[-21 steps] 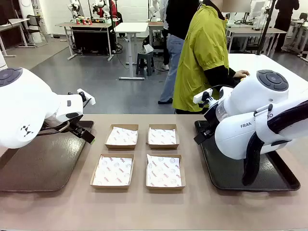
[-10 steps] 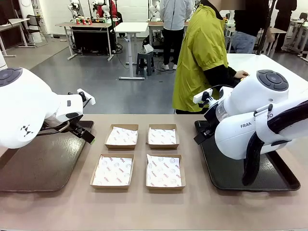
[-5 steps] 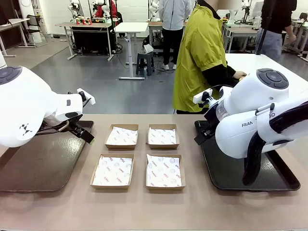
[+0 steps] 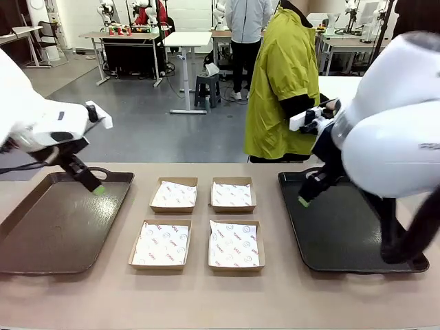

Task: Individually package the donuts and arrange them on the tray.
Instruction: Pick up one Paper togo box.

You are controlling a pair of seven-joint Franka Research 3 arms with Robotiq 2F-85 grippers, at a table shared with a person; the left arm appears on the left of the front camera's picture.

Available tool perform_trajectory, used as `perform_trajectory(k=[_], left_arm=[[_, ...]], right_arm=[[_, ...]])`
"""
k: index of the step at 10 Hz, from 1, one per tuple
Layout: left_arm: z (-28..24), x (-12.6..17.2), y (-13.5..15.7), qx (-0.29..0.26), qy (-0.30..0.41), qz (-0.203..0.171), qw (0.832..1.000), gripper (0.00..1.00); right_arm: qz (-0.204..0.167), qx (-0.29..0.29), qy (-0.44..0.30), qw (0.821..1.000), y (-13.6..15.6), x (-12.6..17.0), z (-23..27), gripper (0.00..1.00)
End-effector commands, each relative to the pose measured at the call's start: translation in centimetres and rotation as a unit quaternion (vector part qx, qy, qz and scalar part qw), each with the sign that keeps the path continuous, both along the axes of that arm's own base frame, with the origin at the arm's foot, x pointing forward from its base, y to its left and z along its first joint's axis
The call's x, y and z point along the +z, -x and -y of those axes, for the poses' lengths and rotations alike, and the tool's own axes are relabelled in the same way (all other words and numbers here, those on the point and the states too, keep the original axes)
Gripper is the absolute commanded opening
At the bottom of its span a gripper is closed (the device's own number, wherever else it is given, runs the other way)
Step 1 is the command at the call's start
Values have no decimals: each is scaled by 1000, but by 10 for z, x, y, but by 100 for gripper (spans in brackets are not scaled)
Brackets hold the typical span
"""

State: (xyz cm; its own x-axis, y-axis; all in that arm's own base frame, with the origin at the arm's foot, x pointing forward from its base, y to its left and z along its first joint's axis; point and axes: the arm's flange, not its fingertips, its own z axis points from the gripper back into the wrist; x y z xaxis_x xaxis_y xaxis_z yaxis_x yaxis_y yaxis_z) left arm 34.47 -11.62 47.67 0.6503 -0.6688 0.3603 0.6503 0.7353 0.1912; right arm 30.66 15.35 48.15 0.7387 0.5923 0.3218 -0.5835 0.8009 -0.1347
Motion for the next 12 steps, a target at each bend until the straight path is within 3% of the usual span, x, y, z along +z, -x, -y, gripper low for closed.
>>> perform_trajectory(k=[1, 2, 3, 7, 8, 9, 10, 11, 12], left_arm=[[-45, -50, 99, -8, -1, 2, 1000, 100], [0, 0, 0, 0, 0, 0, 1000, 100], [0, 0, 0, 0, 0, 0, 1000, 100], [-3, 3, 4, -4, -3, -6, 1000, 100], [-17, 6, -10, 26, 168, -89, 981, 100], [-40, 4, -25, 52, 316, -180, 930, 100], [-64, 0, -32, 66, 435, -237, 866, 100], [-89, -2, -38, 63, 536, -280, 794, 100], [-114, -7, -38, 71, 606, -308, 730, 100]], right_arm=[[4, -30, 17, 999, 78, -40, 40, 100], [13, -36, 24, 999, 66, -44, 47, 100], [-5, -10, 4, 1000, 18, 15, 7, 100], [-6, -16, 10, 1000, 23, 20, 12, 100], [-53, -82, -169, 981, 12, 19, 39, 100], [-96, -151, -357, 917, 7, 14, 82, 100], [-118, -177, -475, 854, 9, 3, 119, 100], [-133, -193, -553, 800, 16, -7, 151, 100], [-143, -196, -606, 758, 25, -17, 176, 100]])
